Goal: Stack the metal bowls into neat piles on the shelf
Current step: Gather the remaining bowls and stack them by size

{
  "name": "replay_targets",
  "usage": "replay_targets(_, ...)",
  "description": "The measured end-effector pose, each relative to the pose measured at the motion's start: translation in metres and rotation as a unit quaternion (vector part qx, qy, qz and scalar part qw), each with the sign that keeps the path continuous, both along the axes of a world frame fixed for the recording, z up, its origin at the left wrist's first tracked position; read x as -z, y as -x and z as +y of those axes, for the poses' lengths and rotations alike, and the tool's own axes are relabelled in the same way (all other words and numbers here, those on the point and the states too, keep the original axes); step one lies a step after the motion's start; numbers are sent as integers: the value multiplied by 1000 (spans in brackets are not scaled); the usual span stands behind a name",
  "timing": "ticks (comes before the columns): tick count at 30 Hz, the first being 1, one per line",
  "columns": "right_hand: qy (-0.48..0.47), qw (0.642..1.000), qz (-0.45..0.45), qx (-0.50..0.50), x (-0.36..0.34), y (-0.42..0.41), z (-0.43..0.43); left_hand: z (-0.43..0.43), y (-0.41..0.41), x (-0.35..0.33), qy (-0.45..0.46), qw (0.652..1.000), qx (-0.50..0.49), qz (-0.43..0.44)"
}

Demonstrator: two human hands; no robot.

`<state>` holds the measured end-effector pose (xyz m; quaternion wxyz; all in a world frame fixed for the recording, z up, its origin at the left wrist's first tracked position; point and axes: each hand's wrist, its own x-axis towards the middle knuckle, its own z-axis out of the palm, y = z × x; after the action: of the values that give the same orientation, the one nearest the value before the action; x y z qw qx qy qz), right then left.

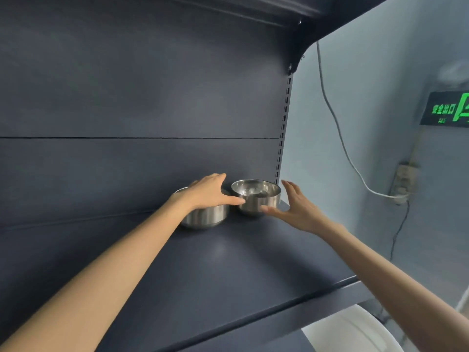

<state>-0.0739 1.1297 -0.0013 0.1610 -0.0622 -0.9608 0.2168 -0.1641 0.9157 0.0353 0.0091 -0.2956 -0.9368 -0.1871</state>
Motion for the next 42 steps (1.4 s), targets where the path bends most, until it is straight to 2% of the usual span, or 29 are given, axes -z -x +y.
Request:
replay_targets(4,58,997,-24,-36,5,20,18,16,8,2,41,999,-32,-12)
replay_targets(11,145,982,31,-114,12,42,33,39,26,4,58,997,-49,-22)
replay_targets(17,202,972,32,-118,20,51,41,43,29,7,-15,997,-40,-57)
replay_targets(24,245,955,108,-123,7,53,44,47,28,-5,-119,993,-24,-16)
replay_targets(32,286,930,153,-172,-29,57,9,9,22,-19,-303,953,12,6)
replay_targets(37,296,920,148,-209,-37,67,-30,-34,14,-20,-337,941,-32,22)
replay_targets(42,308,915,119,-232,-28,76,-59,-63,3,-10,-366,930,-25,0)
